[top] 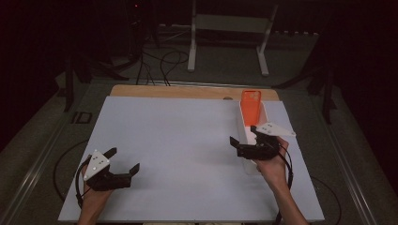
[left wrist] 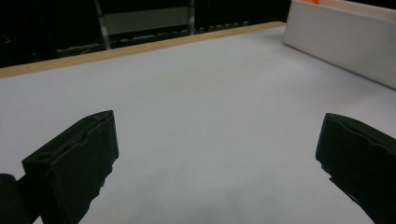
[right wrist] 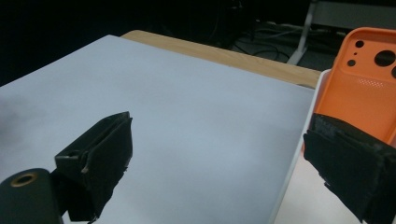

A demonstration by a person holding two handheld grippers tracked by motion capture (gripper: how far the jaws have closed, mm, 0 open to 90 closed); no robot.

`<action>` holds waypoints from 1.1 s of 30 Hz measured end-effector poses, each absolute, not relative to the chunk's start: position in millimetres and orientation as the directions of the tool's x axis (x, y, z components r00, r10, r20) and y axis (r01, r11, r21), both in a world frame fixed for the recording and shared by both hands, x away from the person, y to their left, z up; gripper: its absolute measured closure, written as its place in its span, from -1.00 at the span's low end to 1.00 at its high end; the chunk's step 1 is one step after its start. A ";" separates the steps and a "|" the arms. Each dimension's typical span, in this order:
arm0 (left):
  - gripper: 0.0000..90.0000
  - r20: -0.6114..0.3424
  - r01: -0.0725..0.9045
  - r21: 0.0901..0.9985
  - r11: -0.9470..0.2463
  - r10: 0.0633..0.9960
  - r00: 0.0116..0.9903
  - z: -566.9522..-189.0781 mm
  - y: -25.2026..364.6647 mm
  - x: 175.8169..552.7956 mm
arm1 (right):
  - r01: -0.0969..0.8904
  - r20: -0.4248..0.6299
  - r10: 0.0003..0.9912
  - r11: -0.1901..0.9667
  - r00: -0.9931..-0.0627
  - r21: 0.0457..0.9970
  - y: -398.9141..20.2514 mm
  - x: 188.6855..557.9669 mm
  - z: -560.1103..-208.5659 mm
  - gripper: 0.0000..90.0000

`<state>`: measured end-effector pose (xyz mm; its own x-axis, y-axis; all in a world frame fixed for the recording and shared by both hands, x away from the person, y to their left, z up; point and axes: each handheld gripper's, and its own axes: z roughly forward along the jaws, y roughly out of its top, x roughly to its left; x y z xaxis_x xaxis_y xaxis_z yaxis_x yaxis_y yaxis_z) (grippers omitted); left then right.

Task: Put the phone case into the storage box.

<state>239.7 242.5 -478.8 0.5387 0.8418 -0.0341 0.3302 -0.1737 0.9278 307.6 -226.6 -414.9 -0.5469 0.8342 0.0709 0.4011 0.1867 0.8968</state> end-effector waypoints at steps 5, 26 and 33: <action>-1.00 -0.032 0.328 0.928 -0.176 0.840 0.542 -478.1 241.4 238.9 | 0.352 0.058 0.820 0.179 -0.569 0.919 -227.7 287.6 -424.6 -0.82; -1.00 -0.012 0.307 0.931 -0.196 0.827 0.562 -477.3 239.9 235.3 | 0.245 0.024 0.813 0.147 -0.582 0.958 -243.1 245.6 -465.6 -0.82; -1.00 -0.001 0.308 0.928 -0.210 0.824 0.567 -478.0 238.1 235.8 | 0.228 0.023 0.815 0.134 -0.578 0.964 -247.1 238.6 -470.1 -0.82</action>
